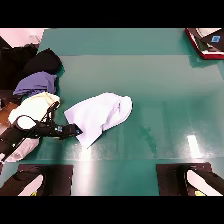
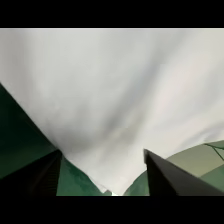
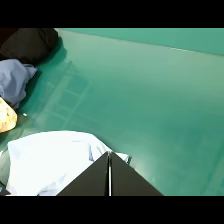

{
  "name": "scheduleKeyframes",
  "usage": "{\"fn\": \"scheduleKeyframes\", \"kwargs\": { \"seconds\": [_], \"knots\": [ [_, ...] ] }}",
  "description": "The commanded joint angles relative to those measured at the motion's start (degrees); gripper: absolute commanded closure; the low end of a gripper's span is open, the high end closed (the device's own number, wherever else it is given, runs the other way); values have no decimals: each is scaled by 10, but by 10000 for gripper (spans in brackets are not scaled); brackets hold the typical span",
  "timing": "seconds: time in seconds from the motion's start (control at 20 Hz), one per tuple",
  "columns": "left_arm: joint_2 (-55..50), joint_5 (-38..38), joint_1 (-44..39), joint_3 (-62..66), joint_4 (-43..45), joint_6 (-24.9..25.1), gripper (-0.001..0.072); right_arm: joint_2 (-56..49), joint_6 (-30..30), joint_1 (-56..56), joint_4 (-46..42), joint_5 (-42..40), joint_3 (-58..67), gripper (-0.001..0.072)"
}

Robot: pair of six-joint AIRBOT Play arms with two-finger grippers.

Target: Fold the shirts.

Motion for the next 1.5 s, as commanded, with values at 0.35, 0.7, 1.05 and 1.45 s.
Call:
{"fn": "scheduleKeyframes", "kwargs": {
  "seconds": [0.35, 0.7, 1.05, 1.45],
  "knots": [
    [1, 24, 0, 7, -13, 17, 685, 0, 0, 0, 0, 30, 0, 692],
    [16, -111, 0, 260, 24, 47, 685, 35, 20, 66, -106, 28, -144, 692],
    [15, -138, 0, 341, 54, 46, 684, 5, 39, 146, -67, -150, -463, 130],
    [15, -161, 0, 341, 56, 41, 684, -192, 38, 283, 7, -318, -435, 137]
  ]
}}
